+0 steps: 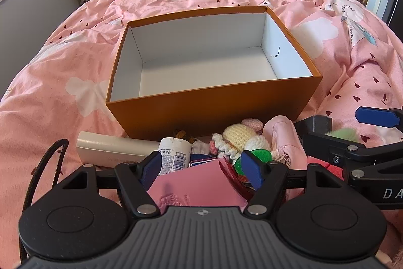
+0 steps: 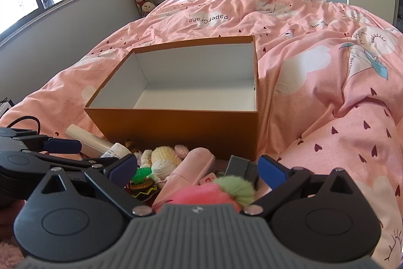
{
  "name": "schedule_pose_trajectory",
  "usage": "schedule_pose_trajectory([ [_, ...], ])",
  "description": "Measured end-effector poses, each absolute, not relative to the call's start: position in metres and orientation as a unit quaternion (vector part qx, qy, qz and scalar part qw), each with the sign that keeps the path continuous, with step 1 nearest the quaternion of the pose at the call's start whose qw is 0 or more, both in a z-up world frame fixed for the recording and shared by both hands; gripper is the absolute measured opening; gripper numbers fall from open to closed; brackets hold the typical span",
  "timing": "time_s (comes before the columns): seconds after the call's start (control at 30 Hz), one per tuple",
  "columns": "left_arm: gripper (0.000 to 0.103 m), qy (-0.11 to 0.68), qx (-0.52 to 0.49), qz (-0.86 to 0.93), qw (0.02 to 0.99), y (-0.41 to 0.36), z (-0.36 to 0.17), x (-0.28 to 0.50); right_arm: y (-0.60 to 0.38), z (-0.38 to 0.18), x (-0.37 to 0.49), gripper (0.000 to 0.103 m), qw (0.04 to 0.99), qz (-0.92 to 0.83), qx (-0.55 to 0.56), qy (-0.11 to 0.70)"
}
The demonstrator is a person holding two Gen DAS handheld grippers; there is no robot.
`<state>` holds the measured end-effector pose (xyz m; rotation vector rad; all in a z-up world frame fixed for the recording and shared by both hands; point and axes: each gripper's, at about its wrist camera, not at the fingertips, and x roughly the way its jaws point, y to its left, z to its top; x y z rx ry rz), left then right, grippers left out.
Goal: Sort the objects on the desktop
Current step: 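Move the right gripper toward the pink fluffy pompom keychain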
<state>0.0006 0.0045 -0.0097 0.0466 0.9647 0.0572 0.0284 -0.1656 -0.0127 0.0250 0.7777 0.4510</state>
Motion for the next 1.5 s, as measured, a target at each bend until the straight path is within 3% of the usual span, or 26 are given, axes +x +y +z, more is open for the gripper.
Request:
schedule_pose_trajectory([
  [1.5, 0.081, 0.481, 0.001, 0.035, 0.876, 0.0137, -0.0149, 0.0027, -0.1579, -0.0224, 0.0345, 0.102, 0.886, 0.219, -0.007, 0.409],
])
